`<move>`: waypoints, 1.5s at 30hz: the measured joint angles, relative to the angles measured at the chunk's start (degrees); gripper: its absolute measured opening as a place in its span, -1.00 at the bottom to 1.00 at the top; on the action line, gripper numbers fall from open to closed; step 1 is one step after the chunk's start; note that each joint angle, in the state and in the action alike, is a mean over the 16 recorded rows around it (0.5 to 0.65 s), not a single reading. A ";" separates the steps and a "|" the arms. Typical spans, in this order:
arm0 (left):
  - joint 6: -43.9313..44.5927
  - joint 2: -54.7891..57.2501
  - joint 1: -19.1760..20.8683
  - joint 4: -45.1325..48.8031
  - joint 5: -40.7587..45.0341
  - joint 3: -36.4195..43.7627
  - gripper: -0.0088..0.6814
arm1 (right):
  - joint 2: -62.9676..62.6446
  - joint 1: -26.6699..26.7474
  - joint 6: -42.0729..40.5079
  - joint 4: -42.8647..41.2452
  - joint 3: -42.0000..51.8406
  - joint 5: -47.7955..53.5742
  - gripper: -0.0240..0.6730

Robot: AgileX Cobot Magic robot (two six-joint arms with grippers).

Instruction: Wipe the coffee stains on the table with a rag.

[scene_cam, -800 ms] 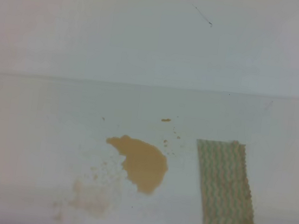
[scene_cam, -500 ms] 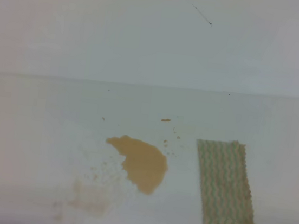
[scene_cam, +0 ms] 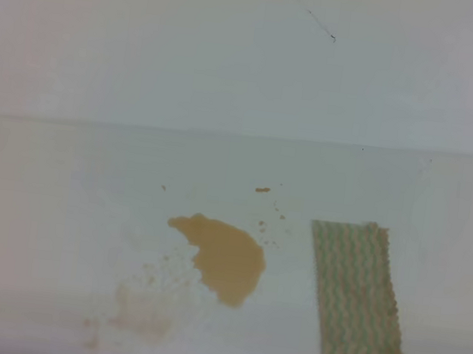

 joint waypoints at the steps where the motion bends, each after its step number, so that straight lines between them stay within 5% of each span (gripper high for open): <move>1: 0.00 0.00 0.00 0.00 0.00 0.00 -0.97 | 0.00 0.00 0.07 0.00 0.00 0.00 -0.94; 29: 0.00 0.00 0.00 0.00 0.00 0.00 -0.97 | -0.09 0.01 0.85 -0.37 0.00 -0.41 -0.94; 45: 0.00 0.00 0.00 0.00 0.00 0.00 -0.97 | 0.00 0.00 2.21 -1.00 0.12 -9.12 -0.94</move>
